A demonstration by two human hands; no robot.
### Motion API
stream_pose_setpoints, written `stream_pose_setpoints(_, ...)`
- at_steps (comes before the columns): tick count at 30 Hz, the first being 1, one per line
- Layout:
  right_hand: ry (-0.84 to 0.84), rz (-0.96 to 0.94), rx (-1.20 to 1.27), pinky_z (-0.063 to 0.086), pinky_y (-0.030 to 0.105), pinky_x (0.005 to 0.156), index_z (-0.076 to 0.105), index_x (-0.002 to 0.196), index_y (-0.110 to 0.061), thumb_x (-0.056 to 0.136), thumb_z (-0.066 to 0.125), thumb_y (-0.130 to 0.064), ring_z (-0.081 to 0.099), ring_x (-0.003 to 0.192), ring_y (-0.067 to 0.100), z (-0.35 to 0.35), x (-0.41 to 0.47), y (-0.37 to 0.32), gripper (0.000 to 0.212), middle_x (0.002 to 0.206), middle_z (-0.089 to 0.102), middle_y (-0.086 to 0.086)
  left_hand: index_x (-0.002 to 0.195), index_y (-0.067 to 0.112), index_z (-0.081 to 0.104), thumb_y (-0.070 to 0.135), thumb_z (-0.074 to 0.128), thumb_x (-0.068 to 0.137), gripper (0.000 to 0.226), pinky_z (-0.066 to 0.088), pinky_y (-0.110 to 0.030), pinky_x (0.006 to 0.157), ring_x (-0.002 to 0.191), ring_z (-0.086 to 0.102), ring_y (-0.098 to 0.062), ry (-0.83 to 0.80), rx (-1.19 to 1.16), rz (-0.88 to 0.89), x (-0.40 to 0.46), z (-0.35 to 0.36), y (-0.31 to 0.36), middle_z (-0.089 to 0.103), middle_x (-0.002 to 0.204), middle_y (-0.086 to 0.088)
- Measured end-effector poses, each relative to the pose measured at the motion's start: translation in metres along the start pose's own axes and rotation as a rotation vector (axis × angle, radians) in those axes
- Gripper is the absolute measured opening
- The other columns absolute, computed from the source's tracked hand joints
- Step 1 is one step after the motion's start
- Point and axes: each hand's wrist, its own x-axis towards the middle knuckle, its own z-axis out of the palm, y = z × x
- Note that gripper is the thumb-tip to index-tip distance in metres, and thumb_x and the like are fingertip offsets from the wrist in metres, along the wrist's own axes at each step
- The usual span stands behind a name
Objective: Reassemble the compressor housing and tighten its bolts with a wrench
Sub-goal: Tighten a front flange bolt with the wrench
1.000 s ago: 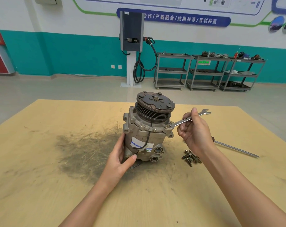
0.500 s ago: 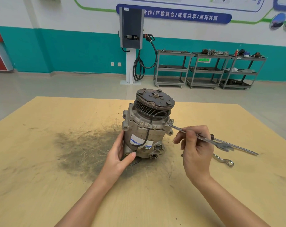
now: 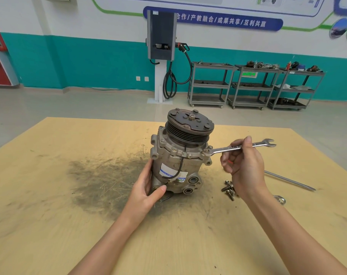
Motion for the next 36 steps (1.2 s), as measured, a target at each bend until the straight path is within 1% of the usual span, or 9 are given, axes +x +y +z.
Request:
stream_pose_setpoints(4, -0.047, 0.088, 0.021, 0.032, 0.019, 0.038, 0.048, 0.079, -0.015, 0.105, 0.03, -0.036, 0.05, 0.045, 0.014, 0.001, 0.009, -0.001, 0.038, 0.05, 0.054, 0.005, 0.144, 0.032, 0.026, 0.011, 0.066, 0.078, 0.08, 0.034, -0.013, 0.112, 0.136, 0.041, 0.012, -0.003, -0.003, -0.005, 0.0, 0.001, 0.002, 0.041, 0.147, 0.022)
stream_pose_setpoints(8, -0.068, 0.101, 0.031, 0.034, 0.018, 0.037, 0.049, 0.079, -0.014, 0.104, 0.032, -0.037, 0.051, 0.046, 0.013, 0.003, 0.014, 0.0, 0.037, 0.052, 0.053, 0.002, 0.146, 0.03, 0.026, 0.011, 0.065, 0.078, 0.081, 0.035, -0.012, 0.111, 0.136, 0.042, 0.012, -0.006, -0.001, -0.005, 0.0, 0.001, 0.003, 0.041, 0.147, 0.022)
stream_pose_setpoints(17, -0.165, 0.197, 0.018, 0.034, 0.018, 0.039, 0.05, 0.078, -0.013, 0.104, 0.034, -0.036, 0.049, 0.044, 0.012, 0.001, 0.03, -0.005, 0.038, 0.05, 0.051, 0.003, 0.14, 0.037, 0.03, 0.01, 0.065, 0.078, 0.076, 0.035, -0.01, 0.109, 0.135, 0.042, 0.013, -0.003, 0.009, -0.001, -0.001, 0.001, 0.004, 0.041, 0.146, 0.024)
stream_pose_setpoints(20, -0.145, 0.197, 0.043, 0.039, 0.02, 0.044, 0.051, 0.077, -0.014, 0.104, 0.036, -0.035, 0.052, 0.046, 0.011, -0.001, 0.03, -0.003, 0.037, 0.053, 0.053, 0.0, 0.143, 0.034, 0.029, 0.011, 0.065, 0.078, 0.078, 0.036, -0.01, 0.109, 0.134, 0.042, 0.013, -0.005, 0.007, -0.006, -0.001, 0.001, 0.004, 0.041, 0.146, 0.023)
stream_pose_setpoints(23, -0.116, 0.198, 0.111, 0.044, 0.019, 0.045, 0.052, 0.078, -0.013, 0.103, 0.038, -0.034, 0.053, 0.047, 0.01, -0.002, 0.028, 0.001, 0.035, 0.057, 0.054, -0.001, 0.144, 0.031, 0.027, 0.01, 0.065, 0.078, 0.079, 0.036, -0.008, 0.107, 0.133, 0.043, 0.014, -0.004, -0.003, -0.013, -0.001, 0.001, 0.004, 0.042, 0.145, 0.024)
stream_pose_setpoints(28, -0.145, 0.215, 0.135, 0.045, 0.019, 0.043, 0.053, 0.078, -0.013, 0.103, 0.037, -0.034, 0.054, 0.047, 0.011, 0.002, 0.03, 0.0, 0.036, 0.055, 0.055, 0.002, 0.144, 0.03, 0.027, 0.011, 0.065, 0.078, 0.079, 0.037, -0.008, 0.106, 0.133, 0.043, 0.014, -0.009, -0.009, -0.017, -0.001, 0.001, 0.005, 0.042, 0.145, 0.024)
stream_pose_setpoints(32, -0.192, 0.228, 0.112, 0.042, 0.018, 0.038, 0.052, 0.077, -0.012, 0.103, 0.037, -0.035, 0.052, 0.045, 0.013, 0.004, 0.031, -0.001, 0.037, 0.053, 0.054, 0.006, 0.144, 0.031, 0.027, 0.01, 0.065, 0.078, 0.079, 0.037, -0.009, 0.107, 0.133, 0.043, 0.014, -0.012, -0.016, -0.016, -0.002, 0.001, 0.006, 0.042, 0.145, 0.023)
stream_pose_setpoints(34, -0.159, 0.213, 0.121, 0.042, 0.018, 0.038, 0.052, 0.077, -0.012, 0.103, 0.037, -0.035, 0.053, 0.044, 0.012, 0.004, 0.029, 0.002, 0.037, 0.052, 0.054, 0.004, 0.145, 0.028, 0.026, 0.008, 0.065, 0.079, 0.08, 0.036, -0.008, 0.107, 0.132, 0.043, 0.015, -0.012, -0.016, -0.017, -0.002, 0.001, 0.006, 0.041, 0.146, 0.022)
stream_pose_setpoints(36, -0.123, 0.18, 0.127, 0.041, 0.017, 0.038, 0.051, 0.078, -0.012, 0.103, 0.037, -0.035, 0.053, 0.043, 0.012, 0.004, 0.026, 0.005, 0.037, 0.05, 0.054, 0.004, 0.145, 0.027, 0.025, -0.003, 0.067, 0.086, 0.079, 0.036, -0.008, 0.106, 0.131, 0.043, 0.017, -0.01, -0.019, -0.018, -0.001, 0.002, 0.005, 0.041, 0.146, 0.019)
